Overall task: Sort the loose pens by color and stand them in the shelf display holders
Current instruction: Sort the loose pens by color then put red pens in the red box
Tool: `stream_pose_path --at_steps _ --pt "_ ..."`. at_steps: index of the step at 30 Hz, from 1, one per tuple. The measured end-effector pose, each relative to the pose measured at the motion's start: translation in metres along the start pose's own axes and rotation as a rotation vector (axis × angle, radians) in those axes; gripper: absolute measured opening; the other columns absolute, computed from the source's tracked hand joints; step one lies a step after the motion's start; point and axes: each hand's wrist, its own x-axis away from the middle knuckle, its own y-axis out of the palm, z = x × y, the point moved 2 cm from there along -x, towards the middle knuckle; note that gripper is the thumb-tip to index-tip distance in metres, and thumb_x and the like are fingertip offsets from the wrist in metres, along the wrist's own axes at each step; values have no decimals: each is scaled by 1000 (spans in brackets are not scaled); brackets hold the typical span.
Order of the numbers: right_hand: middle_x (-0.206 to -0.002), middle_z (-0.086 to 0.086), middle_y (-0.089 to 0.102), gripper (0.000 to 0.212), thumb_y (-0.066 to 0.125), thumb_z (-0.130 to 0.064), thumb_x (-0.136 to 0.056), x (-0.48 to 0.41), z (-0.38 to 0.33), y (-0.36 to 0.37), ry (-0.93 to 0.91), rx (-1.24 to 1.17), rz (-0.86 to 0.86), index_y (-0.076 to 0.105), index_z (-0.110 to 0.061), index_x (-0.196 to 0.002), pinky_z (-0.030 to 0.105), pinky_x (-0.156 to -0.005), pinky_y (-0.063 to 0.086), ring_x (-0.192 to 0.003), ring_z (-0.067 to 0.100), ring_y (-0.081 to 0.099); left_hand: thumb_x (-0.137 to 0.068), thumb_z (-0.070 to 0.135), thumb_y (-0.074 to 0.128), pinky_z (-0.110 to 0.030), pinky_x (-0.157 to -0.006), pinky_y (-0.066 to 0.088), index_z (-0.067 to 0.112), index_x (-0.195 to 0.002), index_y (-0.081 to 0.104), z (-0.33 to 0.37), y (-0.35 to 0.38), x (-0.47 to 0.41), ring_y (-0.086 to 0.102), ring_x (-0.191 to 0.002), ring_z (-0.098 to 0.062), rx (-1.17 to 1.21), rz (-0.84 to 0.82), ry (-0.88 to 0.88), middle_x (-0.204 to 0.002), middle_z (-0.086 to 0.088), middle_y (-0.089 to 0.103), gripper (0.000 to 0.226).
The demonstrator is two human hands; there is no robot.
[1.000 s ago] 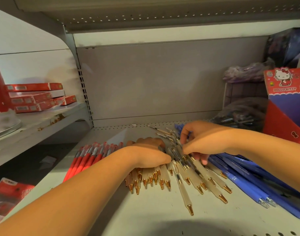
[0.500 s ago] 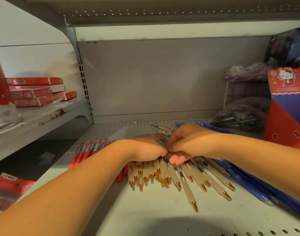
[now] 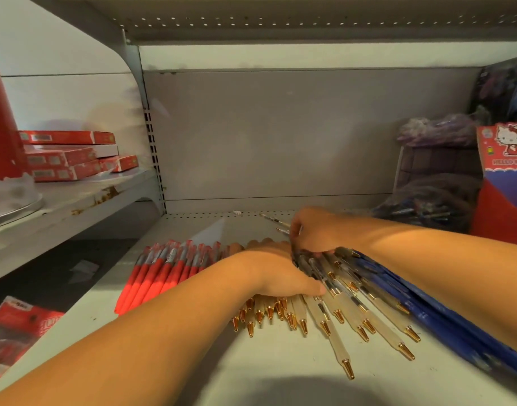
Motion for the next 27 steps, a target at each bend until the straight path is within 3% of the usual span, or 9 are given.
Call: stream_pose_path --at_steps 1,3,5,9,13,16,19,22,27 --pt "-69 10 68 17 63 -23 -92 -2 -4 3 8 41 -20 70 -9 -99 22 -39 41 -49 17 53 -81 75 54 -29 -79 41 25 -142 41 -1 -1 1 53 -107 -20 4 8 -12 -128 -1 54 80" --pt "-60 5 59 18 63 -22 -92 -7 -9 4 25 89 -32 71 -6 -94 21 -39 38 -45 16 48 -82 68 59 -24 -67 38 26 -139 39 -3 -2 2 53 -97 -16 32 14 -23 -113 2 53 74" --pt "-59 4 56 20 63 -23 -91 -10 -12 3 41 121 -44 72 -5 -92 23 -43 39 -48 17 48 -83 59 62 -24 -61 37 26 -124 44 -4 -3 3 52 -83 -9 85 12 -24 -96 8 52 56" --pt "-62 5 57 18 64 -21 -91 -14 -15 1 51 59 -51 70 -5 -86 25 -47 38 -48 15 47 -86 48 62 -24 -56 35 31 -102 42 -5 -6 6 48 -75 -5 140 5 -29 -88 9 49 31" --pt "-64 10 66 19 62 -16 -93 -14 -11 -11 39 -121 17 70 0 -87 22 -39 40 -39 13 49 -83 51 62 -26 -54 38 28 -142 27 -4 -11 12 52 -72 -8 145 -15 -45 -88 4 54 73" --pt "-73 13 71 13 62 -11 -93 -7 -4 -23 36 -244 77 69 -1 -94 22 -47 53 -47 14 61 -82 49 64 -27 -54 45 28 -147 20 -5 -13 14 54 -64 -8 155 -28 -42 -84 4 58 82" --pt "-67 11 72 8 67 -11 -90 8 6 -20 29 -317 16 67 -4 -95 20 -48 53 -49 14 66 -82 49 67 -32 -77 53 25 -150 15 -8 -13 13 53 -74 -7 107 -35 -40 -107 1 55 89" --pt "-62 7 72 10 69 -11 -89 26 9 -10 -12 -382 -109 64 -9 -98 19 -48 53 -51 13 69 -83 49 67 -34 -87 51 22 -151 20 -10 -14 11 57 -94 -16 79 -59 -37 -119 1 55 87" --pt "-69 7 73 11 63 -12 -94 44 6 -9 -57 -430 -113 60 -21 -101 26 -54 58 -58 17 71 -87 49 64 -29 -82 47 26 -144 35 -12 -12 9 58 -106 -16 136 -82 -34 -127 1 59 67"
